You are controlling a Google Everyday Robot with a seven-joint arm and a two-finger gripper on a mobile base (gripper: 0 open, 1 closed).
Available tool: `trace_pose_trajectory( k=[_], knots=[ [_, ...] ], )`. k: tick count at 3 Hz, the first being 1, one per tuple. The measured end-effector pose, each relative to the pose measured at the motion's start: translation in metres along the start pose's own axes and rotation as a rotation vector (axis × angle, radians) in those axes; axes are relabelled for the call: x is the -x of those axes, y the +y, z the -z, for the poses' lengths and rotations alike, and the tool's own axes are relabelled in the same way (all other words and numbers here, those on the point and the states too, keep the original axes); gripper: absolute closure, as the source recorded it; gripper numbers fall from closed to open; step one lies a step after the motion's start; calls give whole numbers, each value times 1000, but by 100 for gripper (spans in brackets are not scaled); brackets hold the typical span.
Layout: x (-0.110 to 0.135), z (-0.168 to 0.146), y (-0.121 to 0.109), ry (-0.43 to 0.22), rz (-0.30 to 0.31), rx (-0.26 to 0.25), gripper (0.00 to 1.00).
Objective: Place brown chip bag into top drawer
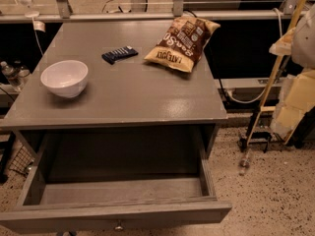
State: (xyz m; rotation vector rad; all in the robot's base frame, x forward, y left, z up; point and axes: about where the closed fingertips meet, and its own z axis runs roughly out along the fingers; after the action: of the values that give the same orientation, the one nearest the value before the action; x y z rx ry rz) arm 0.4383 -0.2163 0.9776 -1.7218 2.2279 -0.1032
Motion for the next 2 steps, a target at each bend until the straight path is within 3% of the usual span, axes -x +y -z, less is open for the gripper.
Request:
trace_pose_trajectory(
  k=[1,2],
  knots=[
    [0,0,0,0,0,0,0],
    [16,-14,-28,-36,9,-2,0]
  ],
)
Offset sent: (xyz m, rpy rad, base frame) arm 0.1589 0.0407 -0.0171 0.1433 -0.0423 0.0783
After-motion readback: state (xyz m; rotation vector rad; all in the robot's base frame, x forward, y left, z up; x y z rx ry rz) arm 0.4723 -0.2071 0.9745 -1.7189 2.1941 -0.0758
